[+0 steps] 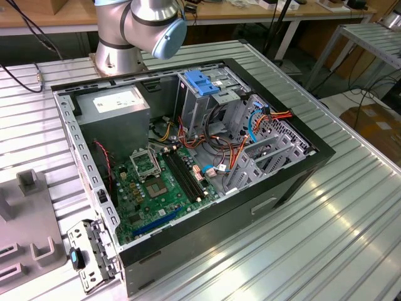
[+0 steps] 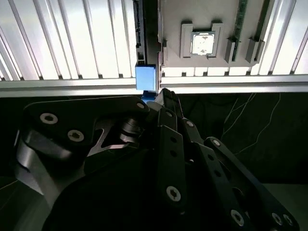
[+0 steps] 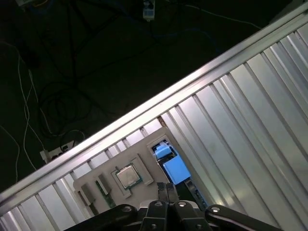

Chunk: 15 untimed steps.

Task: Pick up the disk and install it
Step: 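Pick up the disk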

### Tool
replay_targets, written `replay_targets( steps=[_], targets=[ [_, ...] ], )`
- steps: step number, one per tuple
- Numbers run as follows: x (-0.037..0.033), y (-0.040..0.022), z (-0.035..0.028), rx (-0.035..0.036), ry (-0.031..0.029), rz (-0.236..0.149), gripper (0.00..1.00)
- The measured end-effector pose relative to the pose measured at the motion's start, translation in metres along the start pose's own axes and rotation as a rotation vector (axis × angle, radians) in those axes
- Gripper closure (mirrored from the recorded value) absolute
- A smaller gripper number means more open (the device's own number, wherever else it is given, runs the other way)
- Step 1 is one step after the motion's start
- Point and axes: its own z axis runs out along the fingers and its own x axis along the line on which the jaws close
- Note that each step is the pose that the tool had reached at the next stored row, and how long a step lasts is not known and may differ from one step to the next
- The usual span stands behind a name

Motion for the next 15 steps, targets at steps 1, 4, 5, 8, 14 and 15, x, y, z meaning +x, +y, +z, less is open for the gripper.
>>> replay_targets(
  steps=[1,4,5,8,14,15],
  targets=[
    [0.0000,0.0000,0.0000,0.0002,0.0002,-0.005,0.89],
    [0.0000,0.0000,0.0005,0.0019,0.0025,-0.062,0.89],
    [0.0000,0.0000,0.0007,0.0025,0.0036,-0.085,0.89],
    [0.0000,-0.0001,0.0016,0.0054,0.0057,-0.148,0.89],
    [-0.0001,-0.0002,0.0025,0.0121,0.0069,-0.233,0.89],
    [-0.0001,-0.0002,0.0025,0.0138,0.0068,-0.249,0.89]
  ],
)
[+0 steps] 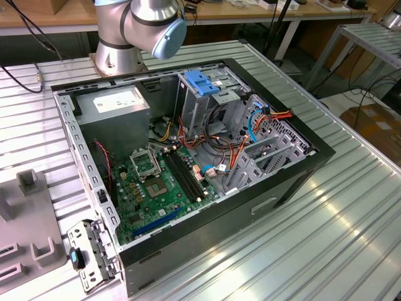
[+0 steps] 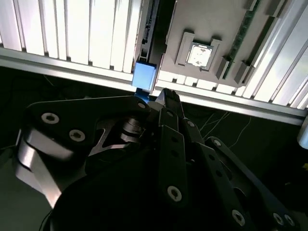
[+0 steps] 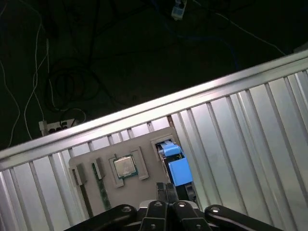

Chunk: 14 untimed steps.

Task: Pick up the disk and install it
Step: 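Pick up the disk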

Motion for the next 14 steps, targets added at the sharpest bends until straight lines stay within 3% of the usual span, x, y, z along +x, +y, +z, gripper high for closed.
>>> replay_targets(
  steps=[4,6,8,9,10,12,14],
  targets=[
    [0.0001,0.0001,0.0001,0.0042,0.0001,-0.034,0.89],
    [0.0001,0.0001,0.0004,0.0099,-0.0009,-0.052,0.89],
    [0.0000,0.0000,0.0007,0.0247,-0.0047,-0.063,0.89],
    [0.0000,0.0000,0.0011,0.0400,-0.0091,-0.067,0.89],
    [0.0000,0.0000,0.0015,0.0509,-0.0122,-0.070,0.89],
    [0.0000,-0.0002,0.0024,0.0595,-0.0146,-0.076,0.89],
    [-0.0001,0.0000,0.0029,0.0589,-0.0171,-0.091,0.89]
  ],
)
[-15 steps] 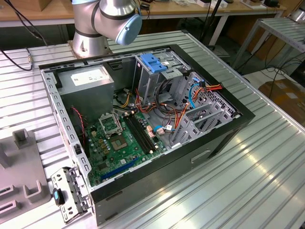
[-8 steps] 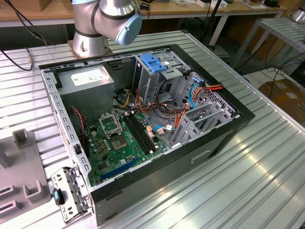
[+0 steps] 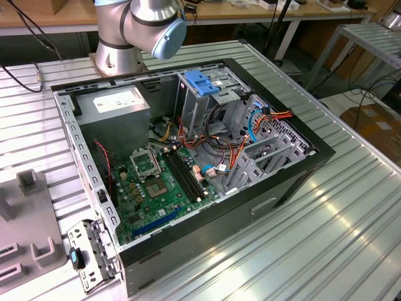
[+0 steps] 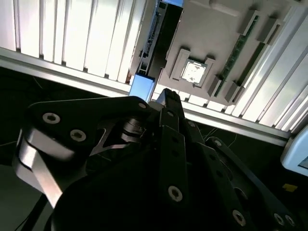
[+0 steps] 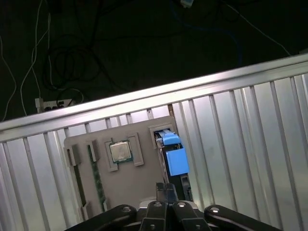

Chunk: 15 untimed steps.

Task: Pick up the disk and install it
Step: 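Pick up the disk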

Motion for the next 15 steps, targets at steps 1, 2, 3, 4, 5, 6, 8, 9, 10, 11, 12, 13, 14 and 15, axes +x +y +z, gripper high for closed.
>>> replay_targets(
  steps=[1,2,3,4,5,6,8,9,10,11,12,13,14,15],
  targets=[
    [0.0000,0.0000,0.0003,-0.0003,-0.0018,-0.003,0.89],
    [0.0001,0.0000,0.0006,-0.0006,-0.0034,-0.004,0.89],
    [0.0001,0.0002,0.0013,-0.0015,-0.0079,-0.004,0.89],
    [0.0001,0.0003,0.0019,-0.0023,-0.0110,-0.005,0.83],
    [0.0004,0.0019,0.0036,-0.0034,-0.0152,-0.006,0.83],
    [0.0006,0.0030,0.0043,-0.0035,-0.0165,-0.007,0.71],
    [0.0014,0.0065,0.0060,-0.0045,-0.0209,-0.007,0.64],
    [0.0018,0.0082,0.0069,-0.0049,-0.0225,-0.008,0.64],
    [0.0021,0.0098,0.0077,-0.0055,-0.0243,-0.009,0.58],
    [0.0022,0.0100,0.0089,-0.0055,-0.0263,-0.019,0.58],
    [0.0021,0.0100,0.0096,-0.0059,-0.0272,-0.032,0.58],
    [0.0019,0.0101,0.0105,-0.0064,-0.0276,-0.044,0.58],
    [0.0011,0.0103,0.0120,-0.0064,-0.0278,-0.052,0.58],
    [0.0000,0.0106,0.0136,-0.0066,-0.0283,-0.056,0.58]
  ],
)
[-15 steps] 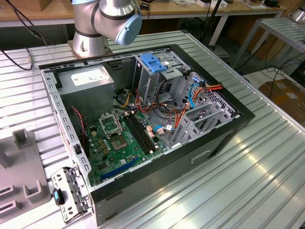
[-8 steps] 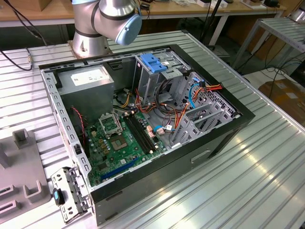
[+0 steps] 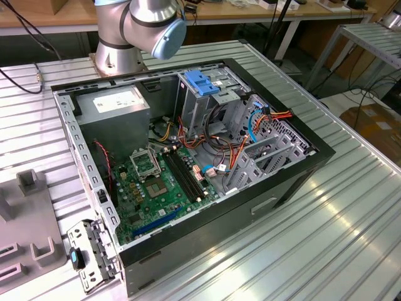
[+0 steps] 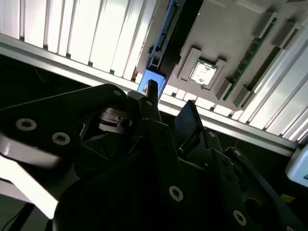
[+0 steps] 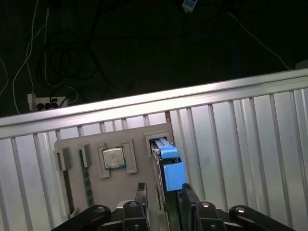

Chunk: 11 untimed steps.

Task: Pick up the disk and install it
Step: 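Pick up the disk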

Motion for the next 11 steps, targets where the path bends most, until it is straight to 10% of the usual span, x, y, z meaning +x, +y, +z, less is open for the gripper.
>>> replay_targets(
  steps=[11],
  targets=[
    [-0.0047,0.0015,0.0139,-0.0015,-0.0083,0.000,0.58]
  ],
)
